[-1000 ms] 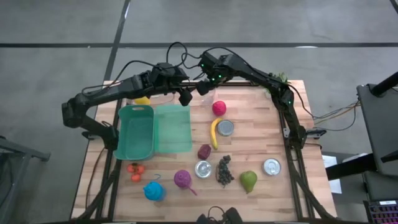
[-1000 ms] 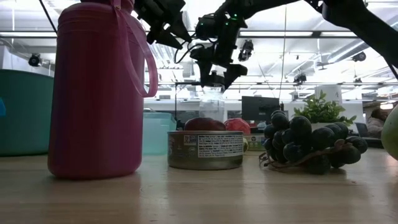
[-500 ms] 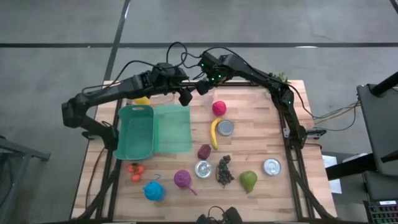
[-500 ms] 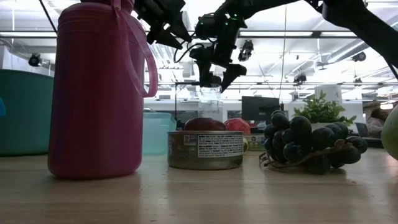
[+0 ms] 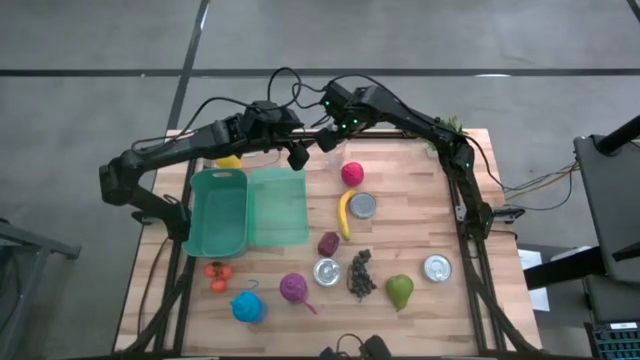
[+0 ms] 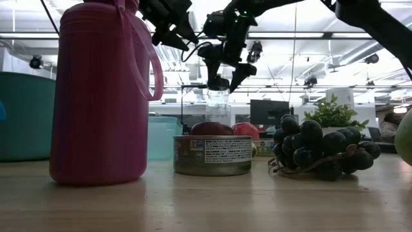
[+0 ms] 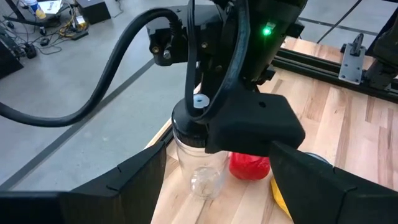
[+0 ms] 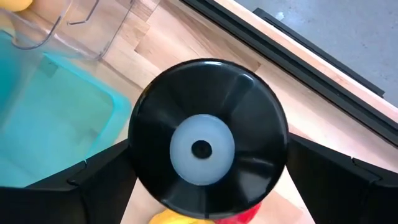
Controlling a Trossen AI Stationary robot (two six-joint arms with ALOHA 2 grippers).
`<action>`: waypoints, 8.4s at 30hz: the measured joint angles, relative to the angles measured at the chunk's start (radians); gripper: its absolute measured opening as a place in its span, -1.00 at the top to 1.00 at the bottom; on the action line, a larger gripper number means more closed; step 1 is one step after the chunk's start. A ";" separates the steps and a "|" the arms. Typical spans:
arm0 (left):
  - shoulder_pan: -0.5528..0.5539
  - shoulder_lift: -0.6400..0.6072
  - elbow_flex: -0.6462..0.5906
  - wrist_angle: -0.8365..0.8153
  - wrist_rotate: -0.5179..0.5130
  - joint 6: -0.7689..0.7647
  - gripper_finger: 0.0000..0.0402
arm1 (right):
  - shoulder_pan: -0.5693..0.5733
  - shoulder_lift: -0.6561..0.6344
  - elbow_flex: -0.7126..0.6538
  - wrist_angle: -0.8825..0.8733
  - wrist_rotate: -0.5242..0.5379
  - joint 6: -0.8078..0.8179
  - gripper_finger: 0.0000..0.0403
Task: Pick & Place Food Item
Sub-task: Put the transparent water bottle into the transparent bin
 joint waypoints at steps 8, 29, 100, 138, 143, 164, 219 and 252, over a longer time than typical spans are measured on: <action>0.000 0.000 0.000 0.000 0.000 0.000 -0.45 | 0.001 -0.054 0.000 -0.073 -0.088 -0.002 -0.88; 0.000 0.000 0.000 0.000 0.000 0.004 -0.45 | 0.143 -0.476 -0.396 -0.065 0.109 0.056 -0.88; 0.000 0.000 0.000 0.000 0.000 0.001 -0.45 | 0.144 -0.802 -0.866 0.221 0.133 0.247 -0.88; 0.000 0.000 0.000 0.000 0.000 0.003 -0.45 | 0.144 -0.818 -0.866 0.225 0.104 0.247 -0.88; 0.000 0.000 0.000 0.000 0.000 0.003 -0.45 | 0.144 -0.818 -0.866 0.225 0.104 0.247 -0.88; 0.018 0.000 0.112 -0.105 0.053 -0.033 -0.45 | 0.144 -0.816 -0.866 0.225 0.105 0.247 -0.87; 0.064 0.496 0.740 -0.542 0.141 0.138 -0.99 | 0.144 -0.816 -0.866 0.225 0.105 0.247 -0.88; 0.078 0.623 0.734 -0.529 0.157 0.134 -0.99 | 0.144 -0.816 -0.866 0.225 0.106 0.247 -0.87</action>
